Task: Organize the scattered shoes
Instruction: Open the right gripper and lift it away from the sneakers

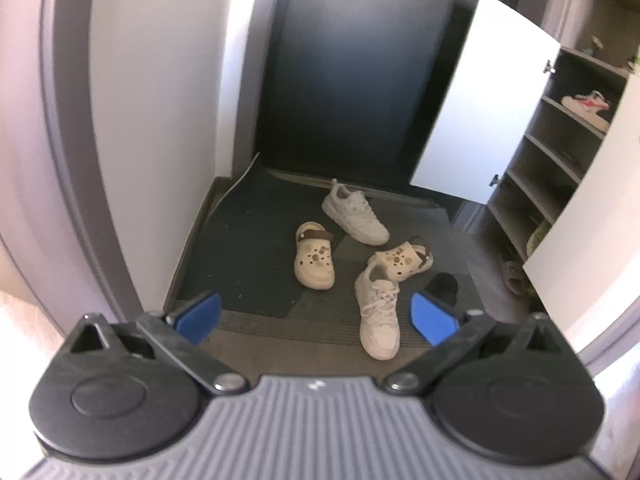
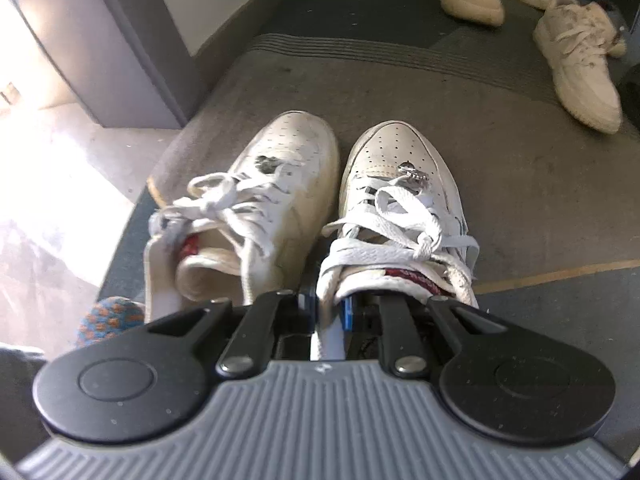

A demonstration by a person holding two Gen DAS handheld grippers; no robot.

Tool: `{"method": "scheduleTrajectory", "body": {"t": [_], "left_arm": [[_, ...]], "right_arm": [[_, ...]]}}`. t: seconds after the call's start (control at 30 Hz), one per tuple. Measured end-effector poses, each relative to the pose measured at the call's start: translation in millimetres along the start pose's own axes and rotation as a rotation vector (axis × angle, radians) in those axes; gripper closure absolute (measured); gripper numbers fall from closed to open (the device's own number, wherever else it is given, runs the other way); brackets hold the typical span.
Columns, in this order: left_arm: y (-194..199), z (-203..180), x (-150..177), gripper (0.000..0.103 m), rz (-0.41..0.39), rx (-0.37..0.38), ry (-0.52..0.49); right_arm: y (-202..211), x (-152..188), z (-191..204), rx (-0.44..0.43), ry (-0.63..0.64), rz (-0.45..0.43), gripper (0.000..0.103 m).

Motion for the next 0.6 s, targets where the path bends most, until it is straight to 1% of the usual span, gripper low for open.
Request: {"method": "scheduleTrajectory", "body": {"t": [0.1, 0.23, 0.27, 0.3, 0.33, 0.4, 0.43, 0.5, 0.53, 0.6], "left_arm": [[-1, -14, 0, 0.000, -0.007, -0.014, -0.044], [-5, -28, 1, 0.000, 0.001, -0.020, -0.071], [-5, -32, 1, 0.000, 0.001, -0.020, -0.077], [-5, -35, 1, 0.000, -0.001, -0.018, -0.083], [-4, -37, 1, 0.000, -0.006, -0.017, -0.088], [-3, -41, 0, 0.000, -0.015, -0.018, -0.097], [-1, -43, -1, 0.000, -0.023, -0.020, -0.102], [0, -46, -2, 0.000, -0.028, -0.018, -0.102], [0, -47, -2, 0.000, -0.032, -0.012, -0.101], [-3, -50, -3, 0.000, -0.034, -0.018, -0.107]], "right_arm": [[1, 0, 1, -0.036, -0.008, 0.034, 0.082], [7, -3, -2, -0.062, -0.020, 0.111, 0.080], [13, -3, -3, -0.074, -0.025, 0.136, 0.074], [19, -4, -3, -0.080, -0.021, 0.151, 0.066], [27, -5, -3, -0.090, -0.012, 0.158, 0.052], [45, -8, -6, -0.106, -0.014, 0.167, 0.040], [54, -10, -8, -0.114, -0.020, 0.170, 0.040], [76, -14, -16, -0.101, -0.038, 0.158, 0.028], [87, -17, -20, -0.093, -0.048, 0.150, 0.027], [117, -22, -30, -0.078, -0.065, 0.126, 0.018]]}}
Point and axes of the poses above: each gripper's, at about its wrist camera, not at the fingertips, and y roughly against the way its jaws point, z to its left, x to its underside, the point moved 7 cm from there along -y, roughly the way its jaws point, and after that the axes turned 10 degrees about -y, right-handed, at the moved point
